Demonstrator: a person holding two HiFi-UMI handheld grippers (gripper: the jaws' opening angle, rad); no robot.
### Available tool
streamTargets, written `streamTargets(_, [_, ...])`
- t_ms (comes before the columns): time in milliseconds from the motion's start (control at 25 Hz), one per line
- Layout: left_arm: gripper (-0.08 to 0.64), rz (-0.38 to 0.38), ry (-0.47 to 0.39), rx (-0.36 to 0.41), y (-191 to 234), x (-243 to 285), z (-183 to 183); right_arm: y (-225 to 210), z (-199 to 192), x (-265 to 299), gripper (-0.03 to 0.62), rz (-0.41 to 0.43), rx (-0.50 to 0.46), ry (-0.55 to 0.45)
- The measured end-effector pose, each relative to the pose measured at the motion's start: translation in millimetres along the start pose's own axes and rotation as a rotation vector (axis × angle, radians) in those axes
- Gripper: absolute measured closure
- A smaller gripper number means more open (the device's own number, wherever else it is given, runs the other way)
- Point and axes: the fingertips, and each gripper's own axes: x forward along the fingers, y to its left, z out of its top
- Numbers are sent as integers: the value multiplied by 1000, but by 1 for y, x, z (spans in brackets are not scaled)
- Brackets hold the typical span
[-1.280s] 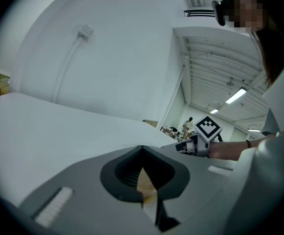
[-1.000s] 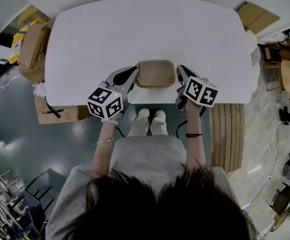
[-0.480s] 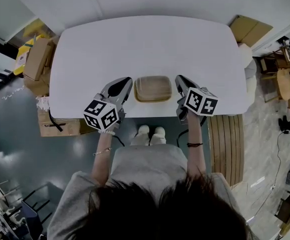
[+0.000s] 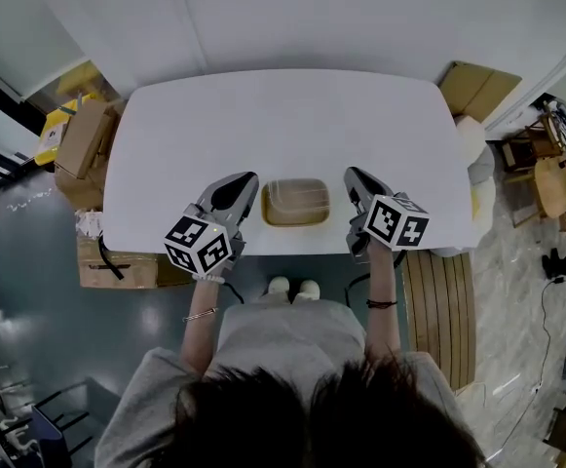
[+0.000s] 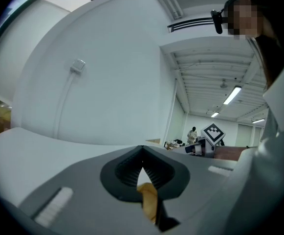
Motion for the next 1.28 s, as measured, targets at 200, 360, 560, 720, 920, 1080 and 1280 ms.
streamTargets(200, [565, 1, -23, 22, -12, -5, 11, 4, 14, -15, 560, 21, -15, -25])
streamTargets(360, [565, 5, -40, 35, -17, -12, 16, 12, 22, -23, 560, 48, -29, -49])
streamTargets(560, [565, 15, -70, 45, -26, -18, 21, 19, 30, -33, 561, 80, -51, -76])
streamTargets(720, [565, 24, -96, 53, -36, -20, 26, 21, 39, -42, 561, 109, -64, -97])
streamTargets(920, [565, 42, -117, 61, -41, -23, 28, 23, 47, -50, 561, 135, -78, -120])
streamTargets(1080, [565, 51, -133, 68, -47, -25, 30, 24, 53, -57, 561, 155, -86, -139])
streamTargets(1280, [565, 49, -161, 66, -56, -27, 31, 25, 59, -67, 561, 175, -98, -175])
